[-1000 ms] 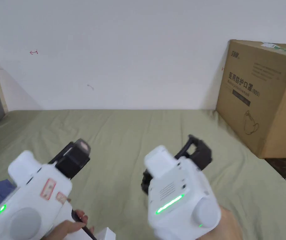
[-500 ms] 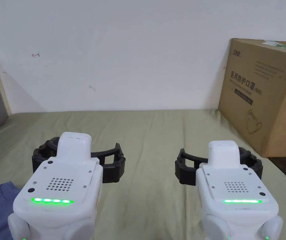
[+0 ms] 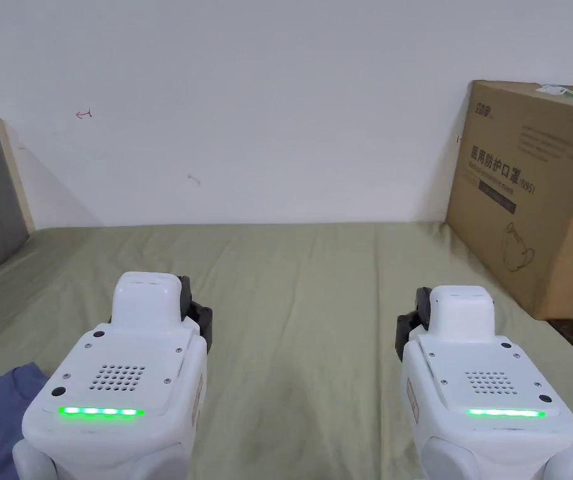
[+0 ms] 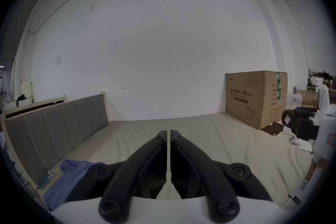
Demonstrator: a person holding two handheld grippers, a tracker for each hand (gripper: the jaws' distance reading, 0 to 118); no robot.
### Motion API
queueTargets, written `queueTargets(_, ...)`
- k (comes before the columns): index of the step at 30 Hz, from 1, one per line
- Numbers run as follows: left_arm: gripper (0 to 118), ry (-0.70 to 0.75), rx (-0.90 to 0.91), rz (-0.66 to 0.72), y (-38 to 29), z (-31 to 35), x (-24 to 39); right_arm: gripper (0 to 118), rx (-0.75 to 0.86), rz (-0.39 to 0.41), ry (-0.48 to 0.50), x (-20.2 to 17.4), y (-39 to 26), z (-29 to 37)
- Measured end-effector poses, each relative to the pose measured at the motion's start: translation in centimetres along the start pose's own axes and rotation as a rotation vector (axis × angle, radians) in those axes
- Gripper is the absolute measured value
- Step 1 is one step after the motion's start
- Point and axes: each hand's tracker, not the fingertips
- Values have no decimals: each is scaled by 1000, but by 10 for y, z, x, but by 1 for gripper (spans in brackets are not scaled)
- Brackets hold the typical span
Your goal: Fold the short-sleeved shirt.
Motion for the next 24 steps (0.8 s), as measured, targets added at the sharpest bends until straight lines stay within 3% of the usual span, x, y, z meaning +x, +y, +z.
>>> queueTargets(2, 0, -42, -22, 18, 1, 0, -2, 0, -47, -25, 63, 2, 3, -1)
queueTargets(5, 0, -50, -23, 7, 0, 0, 0, 0, -52, 29, 60, -2, 4, -4)
queueTargets(14, 0, -65, -41, 32, 3, -2, -10, 0, -47, 44, 94, -18, 10, -6)
queueTargets(19, 0, 33, -27, 34, 11, 12, -41, 0, -53, 1, 180, -40, 16, -15)
queueTargets(24, 0, 217, -33, 53, 14, 41, -96, 0, -58, 36, 327, -90, 19, -23)
